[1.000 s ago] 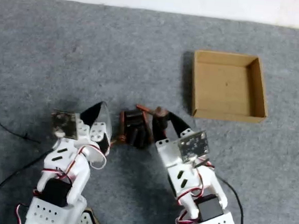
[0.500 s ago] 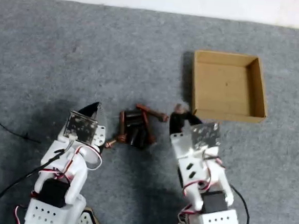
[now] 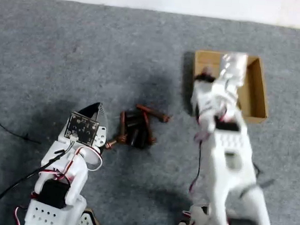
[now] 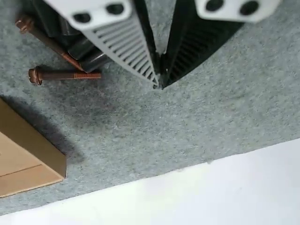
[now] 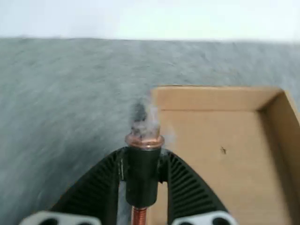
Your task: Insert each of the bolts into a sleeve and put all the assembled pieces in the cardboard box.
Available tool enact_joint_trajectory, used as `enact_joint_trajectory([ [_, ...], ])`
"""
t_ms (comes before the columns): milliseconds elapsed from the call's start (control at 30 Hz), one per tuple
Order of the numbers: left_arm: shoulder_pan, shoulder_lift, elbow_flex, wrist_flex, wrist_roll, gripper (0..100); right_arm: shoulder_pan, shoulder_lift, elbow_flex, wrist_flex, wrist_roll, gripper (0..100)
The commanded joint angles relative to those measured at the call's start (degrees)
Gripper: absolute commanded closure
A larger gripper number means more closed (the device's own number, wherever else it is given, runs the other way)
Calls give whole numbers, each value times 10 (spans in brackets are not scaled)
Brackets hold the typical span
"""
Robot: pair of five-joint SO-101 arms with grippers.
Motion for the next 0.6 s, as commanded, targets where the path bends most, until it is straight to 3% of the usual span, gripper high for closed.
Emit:
enact_joint_trajectory([
  [0,7,-8,10,-14,-5,989,46,127,-146,-22,-80,992],
  [333,9,-7,24,-42,-27,989,65,291,-233,-22,-118,984],
  [567,8,-8,25,-42,-27,989,65,294,-231,-22,-116,804],
])
